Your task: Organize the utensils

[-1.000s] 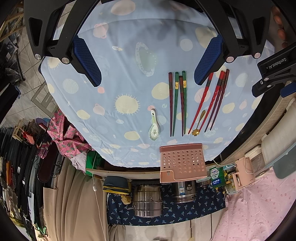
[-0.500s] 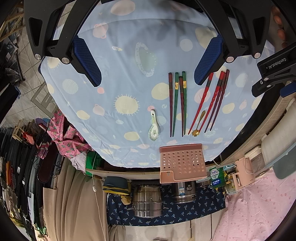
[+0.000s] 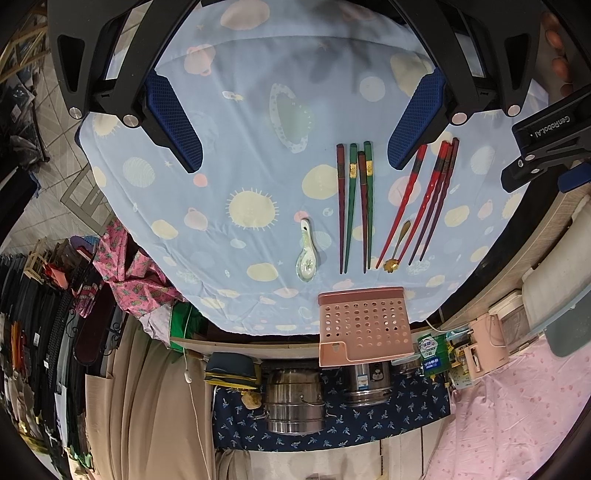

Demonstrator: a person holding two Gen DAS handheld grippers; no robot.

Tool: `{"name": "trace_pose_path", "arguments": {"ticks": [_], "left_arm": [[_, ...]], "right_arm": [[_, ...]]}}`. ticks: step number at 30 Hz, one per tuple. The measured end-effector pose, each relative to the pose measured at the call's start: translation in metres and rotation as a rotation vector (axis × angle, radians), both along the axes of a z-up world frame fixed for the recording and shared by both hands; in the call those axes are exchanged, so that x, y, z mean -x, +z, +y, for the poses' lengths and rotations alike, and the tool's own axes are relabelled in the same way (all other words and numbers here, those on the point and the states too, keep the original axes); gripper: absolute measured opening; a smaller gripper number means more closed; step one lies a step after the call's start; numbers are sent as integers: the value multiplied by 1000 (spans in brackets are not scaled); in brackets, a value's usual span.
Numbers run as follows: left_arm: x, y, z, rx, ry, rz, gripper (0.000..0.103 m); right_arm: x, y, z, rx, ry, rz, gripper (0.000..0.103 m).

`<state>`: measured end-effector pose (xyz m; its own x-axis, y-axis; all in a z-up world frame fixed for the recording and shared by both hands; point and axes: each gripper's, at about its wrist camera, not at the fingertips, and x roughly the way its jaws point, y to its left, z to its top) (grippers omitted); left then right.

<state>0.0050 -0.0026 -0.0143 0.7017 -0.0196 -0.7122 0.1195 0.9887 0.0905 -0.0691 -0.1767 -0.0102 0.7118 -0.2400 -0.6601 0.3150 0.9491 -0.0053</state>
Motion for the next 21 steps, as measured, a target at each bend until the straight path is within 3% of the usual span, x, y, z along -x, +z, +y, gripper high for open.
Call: {"name": "trace_pose_path", "arguments": {"ticks": [11, 21], "left_arm": [[-21, -10, 5, 10, -1, 58, 96], [-53, -41, 14, 17, 12, 141, 96]], "right_arm": [[-9, -14, -3, -22, -4, 33, 96], [-26, -31, -15, -46, -12, 76, 96]]}}
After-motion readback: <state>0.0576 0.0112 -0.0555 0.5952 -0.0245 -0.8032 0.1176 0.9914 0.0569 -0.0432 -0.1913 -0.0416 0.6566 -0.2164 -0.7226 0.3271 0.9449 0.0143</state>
